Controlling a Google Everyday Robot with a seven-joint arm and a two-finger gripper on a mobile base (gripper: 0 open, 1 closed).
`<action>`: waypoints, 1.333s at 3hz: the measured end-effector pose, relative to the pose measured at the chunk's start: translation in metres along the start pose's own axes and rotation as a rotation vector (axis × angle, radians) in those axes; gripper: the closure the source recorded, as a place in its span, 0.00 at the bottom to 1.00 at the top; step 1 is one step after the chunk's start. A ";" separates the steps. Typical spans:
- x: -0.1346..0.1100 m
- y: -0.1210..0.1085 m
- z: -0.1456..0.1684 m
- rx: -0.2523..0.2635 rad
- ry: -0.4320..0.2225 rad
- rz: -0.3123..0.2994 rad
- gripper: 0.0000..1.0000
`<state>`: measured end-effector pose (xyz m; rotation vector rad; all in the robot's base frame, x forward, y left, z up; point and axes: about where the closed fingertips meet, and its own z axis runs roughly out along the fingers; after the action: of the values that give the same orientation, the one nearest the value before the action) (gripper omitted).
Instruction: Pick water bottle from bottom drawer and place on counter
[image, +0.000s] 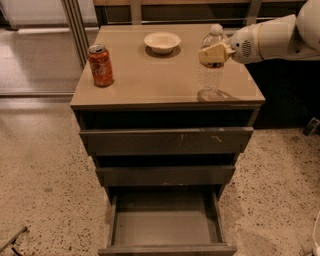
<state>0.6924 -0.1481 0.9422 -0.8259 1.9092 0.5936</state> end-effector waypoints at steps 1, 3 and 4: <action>-0.001 -0.013 0.007 0.010 -0.014 0.022 1.00; 0.011 -0.025 0.012 0.022 -0.006 0.077 1.00; 0.011 -0.025 0.013 0.022 -0.006 0.077 0.81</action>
Offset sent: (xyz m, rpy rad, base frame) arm 0.0274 -0.0191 -0.0146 0.0435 0.0418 -0.0754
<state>0.7149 -0.1592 0.9254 -0.7381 1.9458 0.6200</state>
